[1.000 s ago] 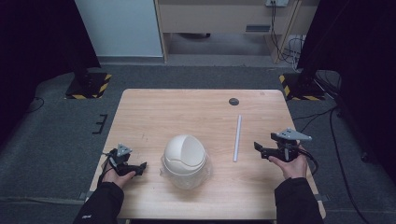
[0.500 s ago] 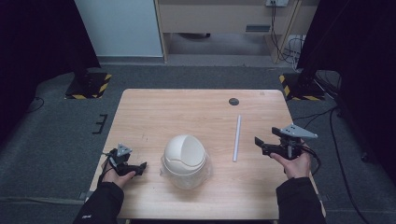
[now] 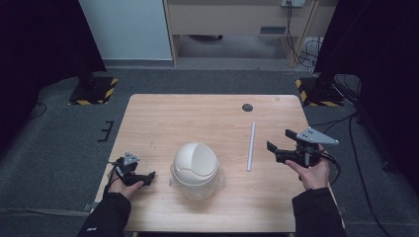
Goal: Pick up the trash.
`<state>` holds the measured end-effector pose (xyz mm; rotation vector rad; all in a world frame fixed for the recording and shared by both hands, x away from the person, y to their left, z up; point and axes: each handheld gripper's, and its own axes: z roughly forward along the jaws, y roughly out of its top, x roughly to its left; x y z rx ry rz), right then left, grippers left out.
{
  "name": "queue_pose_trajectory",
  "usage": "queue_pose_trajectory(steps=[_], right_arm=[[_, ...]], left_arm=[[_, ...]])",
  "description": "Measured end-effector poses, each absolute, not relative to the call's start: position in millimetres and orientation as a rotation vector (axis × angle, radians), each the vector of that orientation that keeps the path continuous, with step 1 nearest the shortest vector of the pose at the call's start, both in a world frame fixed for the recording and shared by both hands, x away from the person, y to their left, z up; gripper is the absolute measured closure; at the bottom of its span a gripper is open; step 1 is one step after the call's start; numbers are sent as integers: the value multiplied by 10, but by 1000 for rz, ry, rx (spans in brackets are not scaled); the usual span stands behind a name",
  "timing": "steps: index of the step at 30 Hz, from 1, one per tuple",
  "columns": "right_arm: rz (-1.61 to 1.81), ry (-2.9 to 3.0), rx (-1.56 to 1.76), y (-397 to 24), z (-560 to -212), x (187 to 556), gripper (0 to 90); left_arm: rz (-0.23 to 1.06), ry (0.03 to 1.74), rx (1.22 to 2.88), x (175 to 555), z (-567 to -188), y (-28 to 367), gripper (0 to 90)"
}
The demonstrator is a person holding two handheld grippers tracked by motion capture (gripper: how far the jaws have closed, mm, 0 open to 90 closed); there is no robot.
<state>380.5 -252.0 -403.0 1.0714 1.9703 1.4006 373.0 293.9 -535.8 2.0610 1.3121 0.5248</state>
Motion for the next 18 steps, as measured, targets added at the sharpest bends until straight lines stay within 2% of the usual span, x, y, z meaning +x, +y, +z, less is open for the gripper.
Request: queue_pose_trajectory(steps=[18], right_arm=[[1485, 1979, 937, -2266, -3699, 3651, 144]], left_arm=[[525, 1311, 2061, 3731, -5359, 2939, 0]])
